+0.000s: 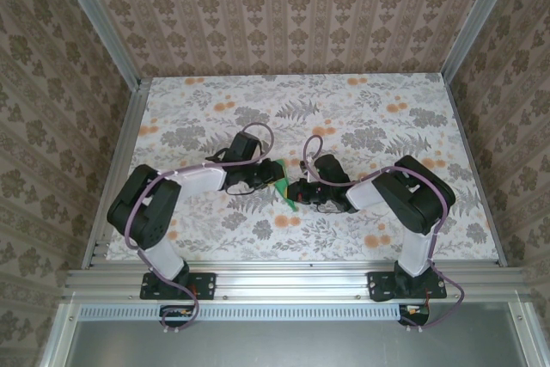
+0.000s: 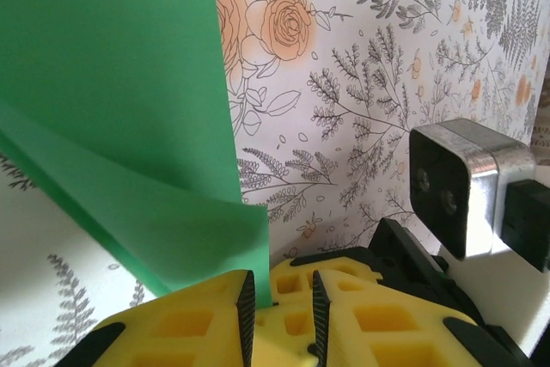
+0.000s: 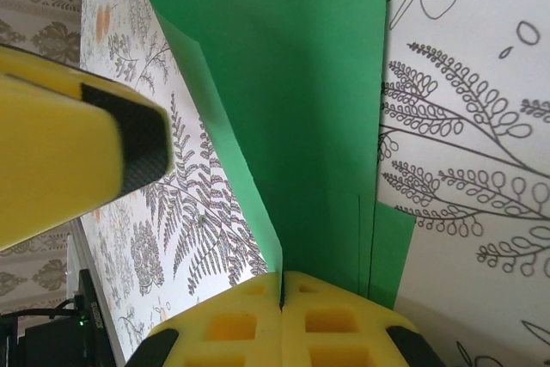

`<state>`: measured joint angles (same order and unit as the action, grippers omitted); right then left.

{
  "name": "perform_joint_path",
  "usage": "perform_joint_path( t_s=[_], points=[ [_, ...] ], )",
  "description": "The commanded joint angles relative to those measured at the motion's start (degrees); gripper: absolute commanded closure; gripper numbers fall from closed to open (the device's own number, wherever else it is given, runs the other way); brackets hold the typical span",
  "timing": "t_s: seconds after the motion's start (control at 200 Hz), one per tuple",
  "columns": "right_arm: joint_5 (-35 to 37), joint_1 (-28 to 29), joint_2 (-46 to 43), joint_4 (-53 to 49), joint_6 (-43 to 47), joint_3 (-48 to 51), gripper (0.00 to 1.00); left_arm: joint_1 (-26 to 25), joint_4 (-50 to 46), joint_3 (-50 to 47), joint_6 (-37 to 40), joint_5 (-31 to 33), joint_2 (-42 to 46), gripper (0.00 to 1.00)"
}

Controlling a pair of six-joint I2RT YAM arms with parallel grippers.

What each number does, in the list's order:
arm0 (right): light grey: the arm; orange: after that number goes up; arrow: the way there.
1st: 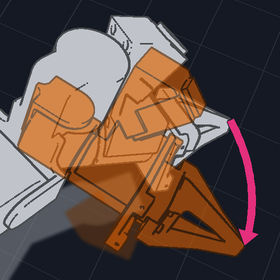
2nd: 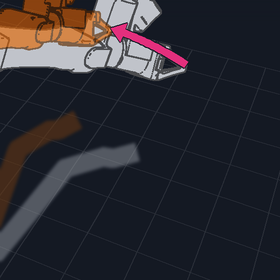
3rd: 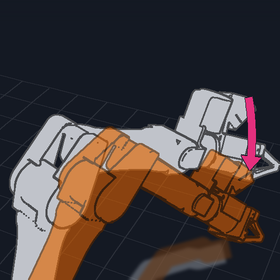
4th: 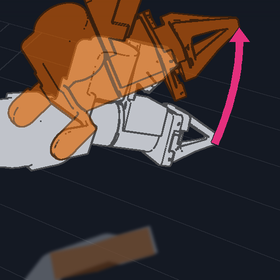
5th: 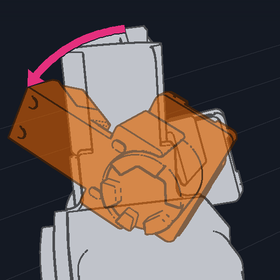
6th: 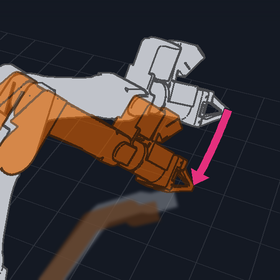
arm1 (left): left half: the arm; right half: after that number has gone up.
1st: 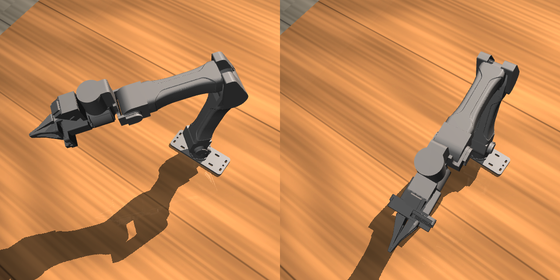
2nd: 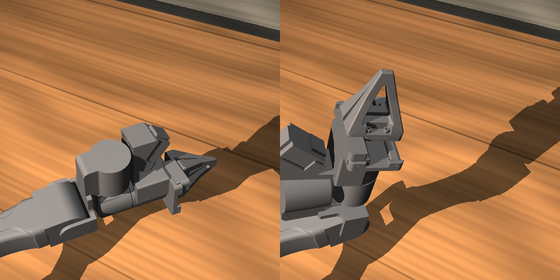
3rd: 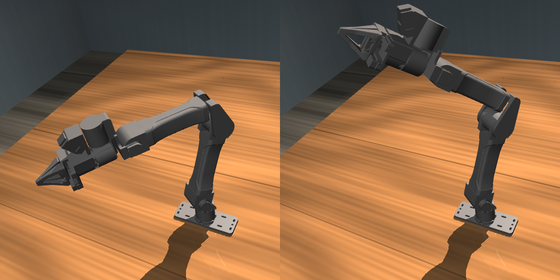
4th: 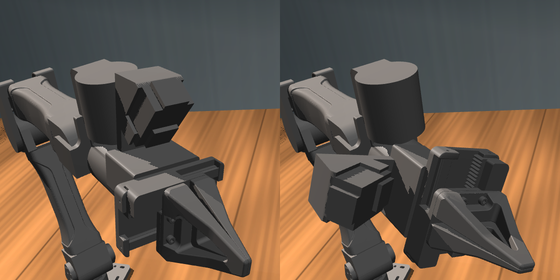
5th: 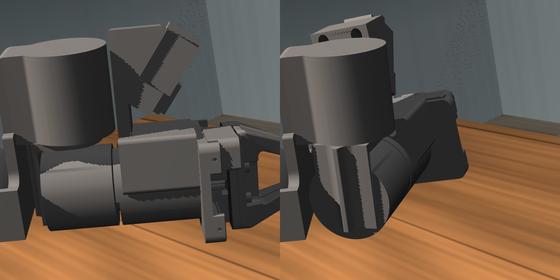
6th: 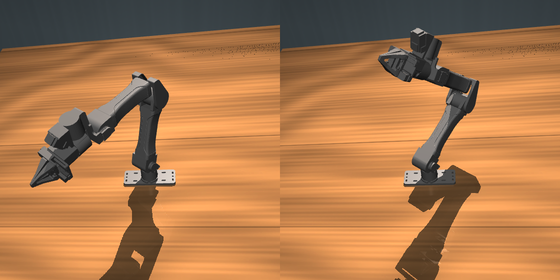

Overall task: Fold a paper plane with a square sheet of paper (pick it up from the middle)
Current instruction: Fold the wing for the fifth time at the center of the table.

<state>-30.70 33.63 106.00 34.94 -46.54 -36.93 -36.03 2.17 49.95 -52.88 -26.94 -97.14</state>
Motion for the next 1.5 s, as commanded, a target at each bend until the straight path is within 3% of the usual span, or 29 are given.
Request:
perform_joint_path(
  t_s=[0.0, 0.22, 0.6, 0.765, 1.155, 1.375, 1.5],
  points=[
    [2.5, -0.1, 2.7, -4.2, -0.2, -0.2, 1.0, -0.4, 2.2, 1.6, -0.4, -1.1, -1.8, 0.73],
    [3.0, -0.1, 0.7, -5.0, -0.2, 0.4, 0.96, -0.5, 2.1, 2.2, 1.2, -0.1, -4.5, 0.74],
    [4.1, 0.0, -6.9, -13.2, 2.2, 0.5, 0.77, -0.8, 0.5, 1.8, 2.4, 0.1, -6.6, 0.75],
    [4.5, 0.1, -6.7, -16.7, 3.2, -0.6, 0.79, -1.0, 0.4, 2.0, 2.7, 0.2, -6.8, 0.75],
    [8.6, 0.1, -5.5, -22.3, 5.1, -0.8, 0.98, -1.0, -0.6, 3.2, 3.2, -0.5, -8.2, 0.75],
    [13.3, 1.2, -5.8, -28.9, 7.5, -1.6, 1.0, -1.0, -2.8, 3.9, 3.4, -0.4, -10.0, 0.76],
    [14.0, 1.6, -6.8, -32.4, 8.3, -2.8, 0.96, -1.1, -3.7, 3.9, 3.4, -0.2, -10.7, 0.77]
  ],
)
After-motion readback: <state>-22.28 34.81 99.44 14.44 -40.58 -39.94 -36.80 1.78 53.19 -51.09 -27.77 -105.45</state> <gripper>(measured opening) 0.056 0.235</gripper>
